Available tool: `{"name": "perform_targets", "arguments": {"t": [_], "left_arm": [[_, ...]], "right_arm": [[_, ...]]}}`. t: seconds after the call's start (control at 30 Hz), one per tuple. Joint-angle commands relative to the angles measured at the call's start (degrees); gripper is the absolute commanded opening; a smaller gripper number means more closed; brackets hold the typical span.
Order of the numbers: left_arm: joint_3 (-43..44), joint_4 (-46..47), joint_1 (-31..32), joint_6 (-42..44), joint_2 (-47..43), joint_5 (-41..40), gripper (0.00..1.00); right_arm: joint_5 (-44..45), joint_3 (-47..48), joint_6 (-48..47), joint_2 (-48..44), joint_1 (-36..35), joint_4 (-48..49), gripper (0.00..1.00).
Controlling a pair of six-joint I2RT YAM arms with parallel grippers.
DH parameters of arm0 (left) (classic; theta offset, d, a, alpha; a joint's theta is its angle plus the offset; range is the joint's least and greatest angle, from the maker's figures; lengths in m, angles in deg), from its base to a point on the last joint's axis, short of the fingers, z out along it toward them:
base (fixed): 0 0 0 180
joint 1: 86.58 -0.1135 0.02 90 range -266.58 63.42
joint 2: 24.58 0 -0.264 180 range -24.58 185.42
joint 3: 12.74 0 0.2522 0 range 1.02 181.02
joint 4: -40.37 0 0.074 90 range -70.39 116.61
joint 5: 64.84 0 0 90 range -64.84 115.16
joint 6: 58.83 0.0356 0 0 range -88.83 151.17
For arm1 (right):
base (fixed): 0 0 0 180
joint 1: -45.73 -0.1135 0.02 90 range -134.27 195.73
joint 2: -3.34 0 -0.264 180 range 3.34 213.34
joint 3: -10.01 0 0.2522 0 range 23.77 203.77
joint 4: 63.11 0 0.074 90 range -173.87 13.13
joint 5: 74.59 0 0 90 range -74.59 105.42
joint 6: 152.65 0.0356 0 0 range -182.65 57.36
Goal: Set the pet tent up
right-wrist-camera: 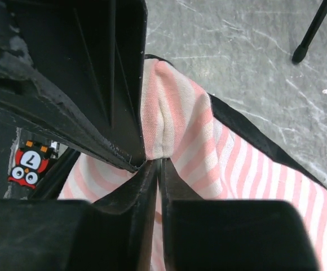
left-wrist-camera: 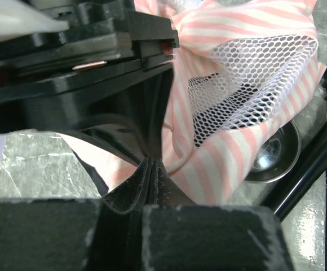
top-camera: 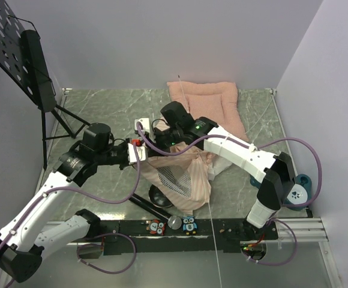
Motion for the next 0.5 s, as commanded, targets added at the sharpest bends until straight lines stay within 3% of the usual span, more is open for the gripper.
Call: {"name": "perform_targets", "arguments": {"t": [0.0,0.07,0.3,0.33,0.47], "left_arm": [[-0.74,3.87,-0.02,-0.93,-1.97,-0.79,0.01],[-1.27,3.87,-0.29,-1.01,-2.94,-0.62,0.01],[-0.92,3.87,-0.29,-1.19,-2.41,-0.35,0.01],[-0.92,3.78,-0.29,-1.02,-2.33,-0.09,0.01],[-0.83,3.69,-0.29,-0.49,-1.71,-0.09,0.01]], "right_arm": [[-1.95,0.55,-0.18,-1.17,1.92,-0.49,0.28],[-1.86,-1.29,-0.62,-1.62,2.89,-0.14,0.37],[-2.65,-3.15,-2.90,-0.21,4.04,-1.20,0.48],[-2.65,-3.32,-2.99,-0.12,4.04,-0.50,0.44],[-3.36,-2.36,-2.47,0.93,4.04,0.39,0.00]]}}
